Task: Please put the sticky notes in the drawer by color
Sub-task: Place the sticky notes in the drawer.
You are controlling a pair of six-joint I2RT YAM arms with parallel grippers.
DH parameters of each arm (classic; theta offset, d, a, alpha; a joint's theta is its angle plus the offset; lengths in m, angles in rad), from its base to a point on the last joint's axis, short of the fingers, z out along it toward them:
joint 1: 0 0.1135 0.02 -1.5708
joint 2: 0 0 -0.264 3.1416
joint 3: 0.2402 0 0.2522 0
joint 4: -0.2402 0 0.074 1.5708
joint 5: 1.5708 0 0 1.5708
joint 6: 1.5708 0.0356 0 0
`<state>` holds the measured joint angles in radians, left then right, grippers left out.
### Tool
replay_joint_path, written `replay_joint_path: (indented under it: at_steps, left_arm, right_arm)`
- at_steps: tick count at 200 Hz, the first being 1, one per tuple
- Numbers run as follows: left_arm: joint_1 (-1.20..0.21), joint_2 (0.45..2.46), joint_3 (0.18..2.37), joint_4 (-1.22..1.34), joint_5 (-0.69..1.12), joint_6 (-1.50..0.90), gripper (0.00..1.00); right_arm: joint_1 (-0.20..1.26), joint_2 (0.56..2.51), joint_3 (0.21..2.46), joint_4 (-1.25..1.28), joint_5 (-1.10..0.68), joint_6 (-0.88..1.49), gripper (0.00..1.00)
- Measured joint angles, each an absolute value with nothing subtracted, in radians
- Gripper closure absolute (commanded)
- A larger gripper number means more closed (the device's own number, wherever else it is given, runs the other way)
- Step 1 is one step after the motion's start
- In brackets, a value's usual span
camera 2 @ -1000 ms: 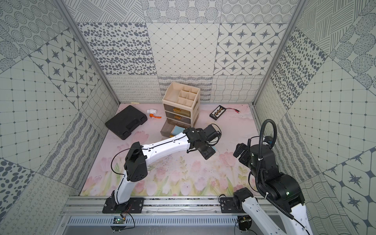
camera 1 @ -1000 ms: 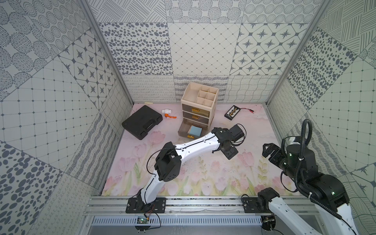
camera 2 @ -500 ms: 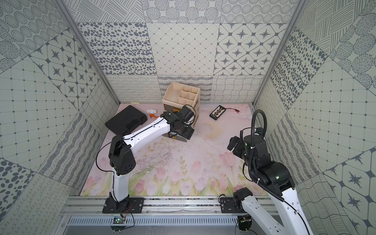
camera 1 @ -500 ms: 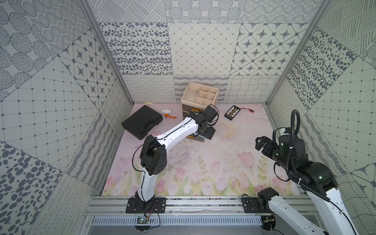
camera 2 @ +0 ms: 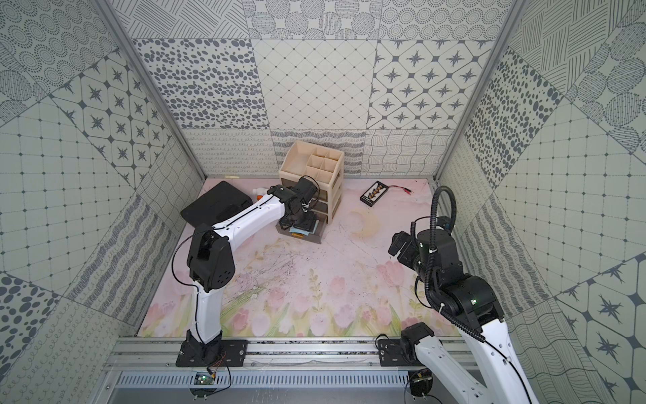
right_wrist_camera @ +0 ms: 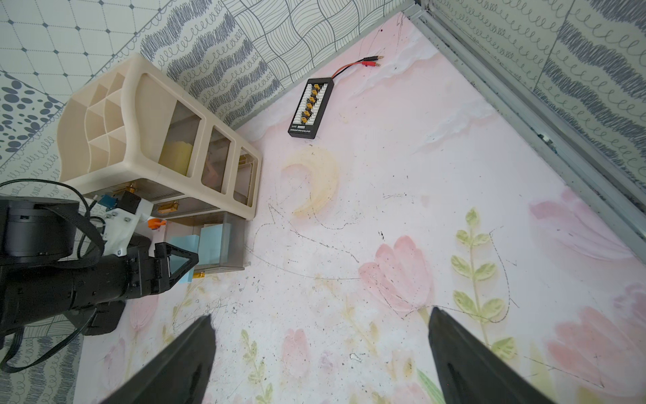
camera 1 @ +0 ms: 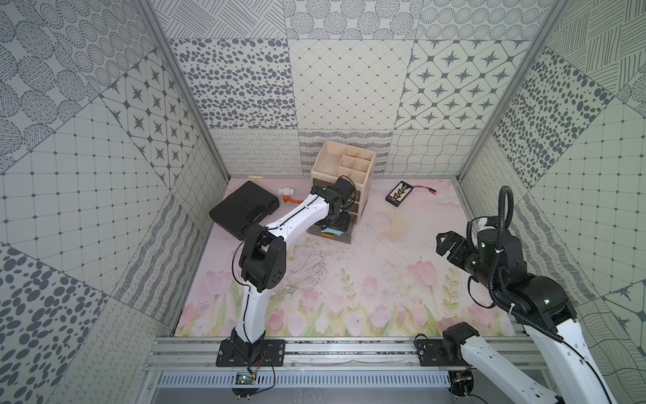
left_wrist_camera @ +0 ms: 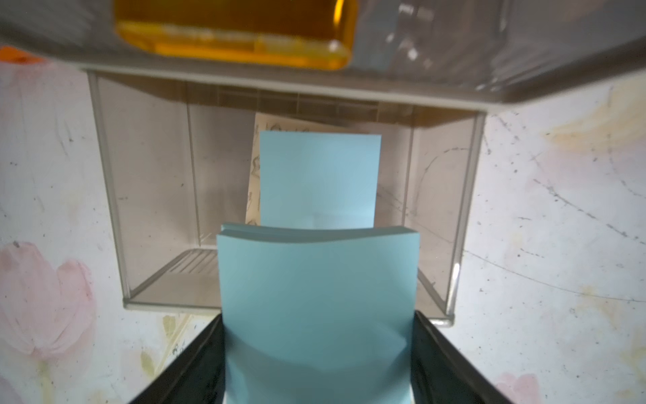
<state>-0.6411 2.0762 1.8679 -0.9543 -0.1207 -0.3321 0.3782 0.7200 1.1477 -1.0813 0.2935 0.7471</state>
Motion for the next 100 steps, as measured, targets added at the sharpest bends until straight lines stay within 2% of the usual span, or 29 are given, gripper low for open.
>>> replay_joint_path:
  at_steps: [100]
  left_arm:
    - [-0.601, 2.143, 1.919, -0.957, -0.129, -0.359, 0.17]
  right_arm:
    - [0.378, 0.72, 1.12, -1.069, 0.274, 0.749, 0.01]
